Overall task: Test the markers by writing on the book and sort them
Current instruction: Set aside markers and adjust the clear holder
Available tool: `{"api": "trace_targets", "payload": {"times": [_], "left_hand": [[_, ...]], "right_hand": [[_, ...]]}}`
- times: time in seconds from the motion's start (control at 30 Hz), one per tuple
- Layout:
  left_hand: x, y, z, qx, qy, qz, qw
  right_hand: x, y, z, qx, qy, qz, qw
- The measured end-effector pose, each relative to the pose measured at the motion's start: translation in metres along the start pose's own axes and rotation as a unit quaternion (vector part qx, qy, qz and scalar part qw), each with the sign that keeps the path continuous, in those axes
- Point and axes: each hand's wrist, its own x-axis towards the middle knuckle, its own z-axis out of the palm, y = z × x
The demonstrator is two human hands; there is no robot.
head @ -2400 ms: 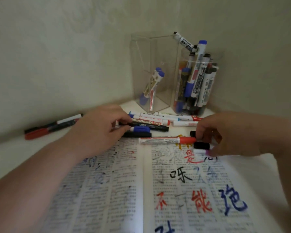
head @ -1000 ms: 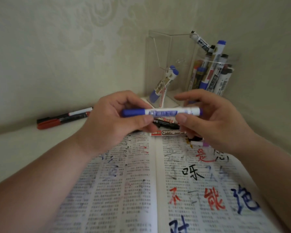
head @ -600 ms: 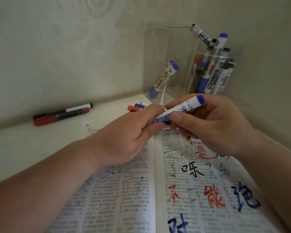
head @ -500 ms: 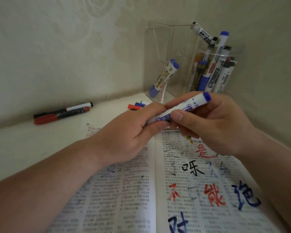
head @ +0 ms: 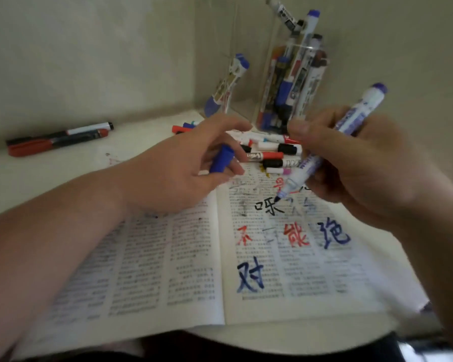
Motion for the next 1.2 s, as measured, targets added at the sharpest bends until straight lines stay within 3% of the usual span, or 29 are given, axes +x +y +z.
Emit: {"api": "trace_targets", "payload": {"times": [0.17, 0.37, 0.67, 1.2], "left_hand": [[-0.002, 0.003, 0.005, -0.083, 0.015, -0.028, 0.996], [-0.002, 0.008, 0.009, 0.018, 0.028, -0.025, 0.999], [0.001, -0.002, 0.012, 0.073, -0.02, 0.04, 0.996], [0.002, -0.002, 0.01, 0.05, 0.005, 0.017, 0.999]], "right_hand": [[-0.054, 0.017, 0.008, -0.048, -0.061, 0.052, 0.996], [-0.068, 0.037, 0.005, -0.066, -0.012, 0.078, 0.995], [-0.077, 0.049, 0.007, -0.035, -0.009, 0.016, 0.999], [-0.077, 0.051, 0.011, -0.151, 0.027, -0.026, 0.988]]}}
